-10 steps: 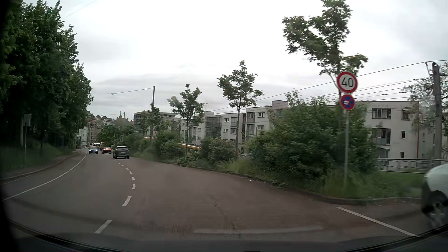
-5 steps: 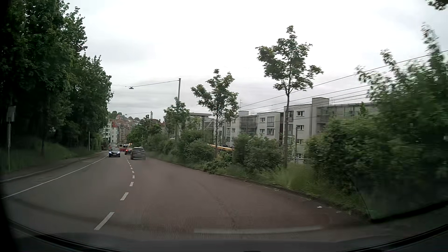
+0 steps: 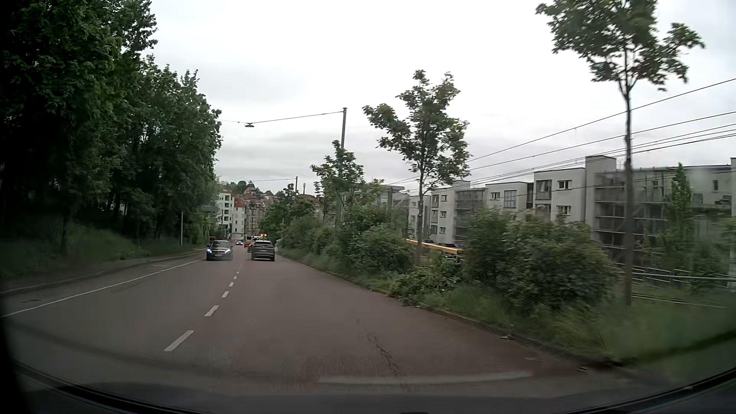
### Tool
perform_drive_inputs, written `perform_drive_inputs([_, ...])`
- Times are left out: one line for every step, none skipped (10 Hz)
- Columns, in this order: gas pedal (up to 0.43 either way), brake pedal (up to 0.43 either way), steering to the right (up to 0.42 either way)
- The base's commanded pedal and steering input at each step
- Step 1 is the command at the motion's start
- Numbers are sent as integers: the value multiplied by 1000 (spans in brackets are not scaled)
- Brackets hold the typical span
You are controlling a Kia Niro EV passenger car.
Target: Follow the waypoints while adhering to traffic rules and regulations
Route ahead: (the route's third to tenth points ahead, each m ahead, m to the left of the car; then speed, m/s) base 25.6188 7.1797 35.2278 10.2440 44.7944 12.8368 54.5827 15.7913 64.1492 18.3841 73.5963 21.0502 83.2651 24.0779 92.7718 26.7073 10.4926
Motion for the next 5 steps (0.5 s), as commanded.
perform_drive_inputs([0,0,-110])
perform_drive_inputs([0,0,-109])
perform_drive_inputs([0,0,-108])
perform_drive_inputs([0,0,-105])
perform_drive_inputs([0,0,-100])
